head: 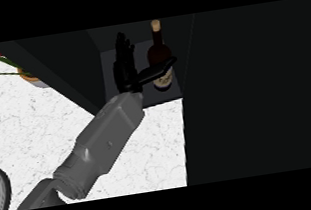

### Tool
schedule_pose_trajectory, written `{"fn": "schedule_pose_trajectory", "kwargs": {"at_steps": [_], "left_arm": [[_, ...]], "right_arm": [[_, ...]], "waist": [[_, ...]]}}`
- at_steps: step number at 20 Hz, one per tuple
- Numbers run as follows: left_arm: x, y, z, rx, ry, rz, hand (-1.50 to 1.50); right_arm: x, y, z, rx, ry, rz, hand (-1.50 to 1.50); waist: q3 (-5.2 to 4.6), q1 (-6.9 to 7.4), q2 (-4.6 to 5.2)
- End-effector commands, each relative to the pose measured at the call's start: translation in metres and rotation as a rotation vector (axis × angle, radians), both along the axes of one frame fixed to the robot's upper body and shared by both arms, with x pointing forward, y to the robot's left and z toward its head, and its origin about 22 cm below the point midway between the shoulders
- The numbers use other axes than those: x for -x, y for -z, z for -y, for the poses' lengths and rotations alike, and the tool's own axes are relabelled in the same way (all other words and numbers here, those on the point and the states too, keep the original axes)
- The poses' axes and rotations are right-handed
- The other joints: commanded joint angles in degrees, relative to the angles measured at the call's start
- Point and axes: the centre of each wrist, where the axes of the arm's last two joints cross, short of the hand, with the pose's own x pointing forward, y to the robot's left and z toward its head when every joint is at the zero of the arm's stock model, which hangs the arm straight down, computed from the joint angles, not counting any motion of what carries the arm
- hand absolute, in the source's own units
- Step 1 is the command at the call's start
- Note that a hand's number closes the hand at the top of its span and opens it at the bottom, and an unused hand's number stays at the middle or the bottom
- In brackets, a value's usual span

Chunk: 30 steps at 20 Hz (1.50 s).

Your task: Pick up the wine, place it into the cabinet and close the cabinet

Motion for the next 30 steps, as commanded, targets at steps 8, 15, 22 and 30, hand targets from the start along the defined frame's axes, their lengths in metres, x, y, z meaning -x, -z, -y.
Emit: {"fn": "schedule_pose_trajectory", "kwargs": {"at_steps": [8, 15, 22, 30], "left_arm": [[0.003, -0.014, 0.019, -0.062, 0.036, 0.066, -1.5], [0.01, -0.01, 0.022, -0.018, 0.036, 0.136, -1.5], [0.033, 0.006, 0.031, 0.007, 0.126, 0.145, -1.5], [0.04, 0.007, 0.036, -0.005, 0.173, 0.158, -1.5]], "right_arm": [[0.017, -0.01, 0.003, 0.01, 0.003, -0.005, -1.5], [0.008, -0.005, 0.003, 0.007, -0.008, -0.005, -1.5], [-0.006, -0.011, 0.006, 0.008, 0.036, -0.032, -1.5], [0.013, -0.007, 0.016, 0.014, 0.05, -0.036, -1.5]], "waist": [[0.0, 1.03, -0.66], [0.01, 1.63, -0.56], [0.02, 3.97, -1.06], [0.05, 4.82, -1.36]]}}
